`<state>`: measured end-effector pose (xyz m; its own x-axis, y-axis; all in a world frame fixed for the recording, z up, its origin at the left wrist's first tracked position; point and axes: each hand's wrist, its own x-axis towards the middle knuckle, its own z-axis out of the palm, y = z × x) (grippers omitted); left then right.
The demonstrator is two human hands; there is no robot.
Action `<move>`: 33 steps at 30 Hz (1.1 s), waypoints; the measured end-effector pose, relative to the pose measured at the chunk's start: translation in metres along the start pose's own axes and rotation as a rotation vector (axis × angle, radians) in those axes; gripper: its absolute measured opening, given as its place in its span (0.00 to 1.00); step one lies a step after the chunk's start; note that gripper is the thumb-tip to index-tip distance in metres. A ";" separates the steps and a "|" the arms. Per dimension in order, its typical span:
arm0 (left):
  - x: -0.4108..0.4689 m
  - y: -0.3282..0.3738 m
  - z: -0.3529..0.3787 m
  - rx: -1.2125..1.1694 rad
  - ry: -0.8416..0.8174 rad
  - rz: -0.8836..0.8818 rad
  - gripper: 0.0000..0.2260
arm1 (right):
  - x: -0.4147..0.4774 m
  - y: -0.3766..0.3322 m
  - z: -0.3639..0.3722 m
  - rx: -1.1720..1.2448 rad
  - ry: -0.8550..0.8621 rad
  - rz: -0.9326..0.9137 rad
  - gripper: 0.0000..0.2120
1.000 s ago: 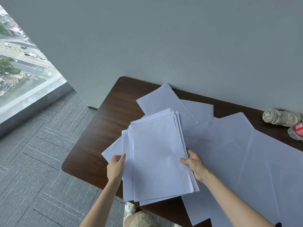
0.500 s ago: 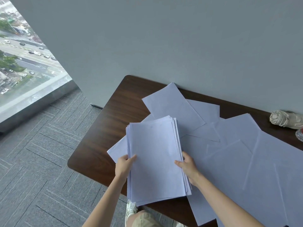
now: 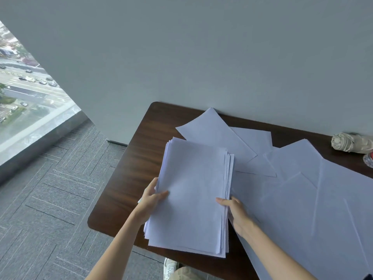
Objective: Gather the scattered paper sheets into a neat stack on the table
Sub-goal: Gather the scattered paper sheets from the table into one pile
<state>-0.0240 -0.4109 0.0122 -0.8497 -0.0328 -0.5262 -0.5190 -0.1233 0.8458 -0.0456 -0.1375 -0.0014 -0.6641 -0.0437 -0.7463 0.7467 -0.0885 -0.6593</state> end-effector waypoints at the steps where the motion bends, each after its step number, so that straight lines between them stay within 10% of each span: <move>1: 0.005 0.007 -0.004 0.007 -0.024 -0.011 0.15 | 0.000 -0.002 0.005 0.045 -0.004 0.030 0.13; 7: 0.040 0.040 -0.016 0.083 -0.187 -0.084 0.14 | -0.002 -0.005 0.033 0.195 0.072 0.042 0.21; 12: 0.071 0.043 -0.017 0.200 -0.235 -0.112 0.17 | -0.009 0.000 0.047 0.186 0.260 -0.131 0.10; 23: 0.087 0.019 -0.012 1.173 0.178 -0.072 0.12 | -0.008 0.040 0.078 0.079 0.402 0.007 0.17; 28: 0.089 0.017 -0.013 1.185 0.163 -0.102 0.16 | -0.004 0.048 0.084 0.048 0.449 0.023 0.31; 33: 0.090 0.021 -0.017 1.137 0.120 -0.131 0.15 | -0.006 0.046 0.090 0.083 0.554 0.055 0.18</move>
<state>-0.1098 -0.4333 -0.0186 -0.8002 -0.1874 -0.5697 -0.4380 0.8315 0.3417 -0.0108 -0.2313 -0.0192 -0.4888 0.4768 -0.7306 0.7594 -0.1797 -0.6253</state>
